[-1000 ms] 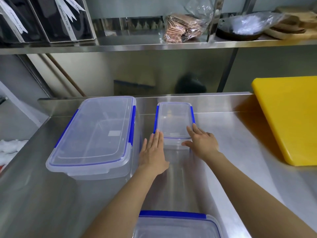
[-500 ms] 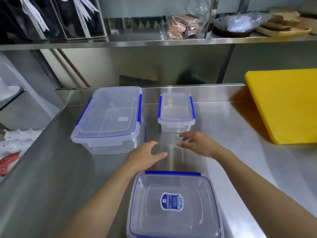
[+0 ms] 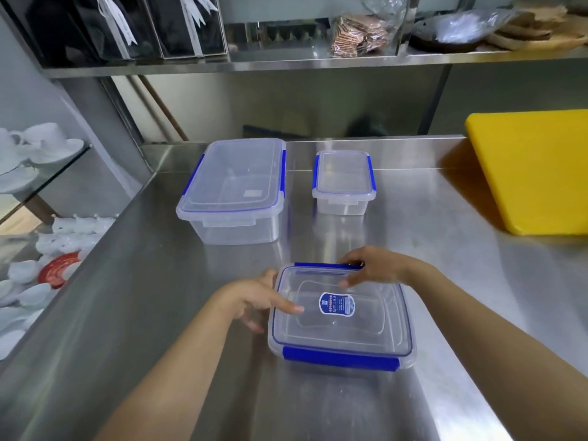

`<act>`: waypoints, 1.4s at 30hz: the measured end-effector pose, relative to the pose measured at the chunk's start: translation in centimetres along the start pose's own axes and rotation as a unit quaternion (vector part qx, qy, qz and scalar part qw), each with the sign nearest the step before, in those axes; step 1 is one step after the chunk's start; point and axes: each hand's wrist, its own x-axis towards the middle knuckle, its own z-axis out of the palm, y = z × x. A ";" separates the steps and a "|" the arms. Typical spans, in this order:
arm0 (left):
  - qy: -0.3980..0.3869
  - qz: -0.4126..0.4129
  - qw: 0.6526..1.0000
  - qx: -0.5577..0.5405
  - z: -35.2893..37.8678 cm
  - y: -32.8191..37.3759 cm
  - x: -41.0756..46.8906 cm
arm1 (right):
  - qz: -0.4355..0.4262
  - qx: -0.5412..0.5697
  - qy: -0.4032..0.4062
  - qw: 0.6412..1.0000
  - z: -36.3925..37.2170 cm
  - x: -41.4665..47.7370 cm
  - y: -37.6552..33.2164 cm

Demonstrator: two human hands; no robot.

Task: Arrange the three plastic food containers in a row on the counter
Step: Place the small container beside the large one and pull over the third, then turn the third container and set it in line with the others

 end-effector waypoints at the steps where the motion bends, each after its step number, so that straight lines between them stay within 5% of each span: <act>1: 0.009 0.005 1.000 -0.019 0.2 -0.3 0.0 | 0.004 0.009 0.011 1.000 0.3 -0.3 0.2; 10: 0.270 0.157 0.943 -0.118 5.4 0.1 1.9 | 0.132 0.051 0.209 0.968 1.6 -3.1 2.7; 17: 0.191 0.235 0.952 -0.047 9.9 0.9 1.9 | 0.266 0.056 0.356 0.894 3.5 -5.6 4.4; 22: 0.122 0.329 0.937 -0.002 12.4 1.8 1.8 | 0.273 0.001 0.384 0.882 3.5 -7.9 5.1; 25: 0.130 0.339 0.932 -0.020 12.9 2.6 1.9 | 0.157 -0.038 0.397 0.903 3.4 -9.5 5.5; 30: 0.117 0.349 0.930 0.007 13.3 4.3 2.3 | 0.087 -0.090 0.272 0.954 3.7 -11.2 6.3; 35: 0.149 0.342 0.927 0.029 13.8 5.3 3.3 | 0.093 -0.051 0.221 0.970 1.7 -11.9 7.8; 42: 0.244 0.390 0.875 0.150 14.6 8.1 5.7 | 0.083 -0.078 0.297 0.948 -1.0 -10.9 10.2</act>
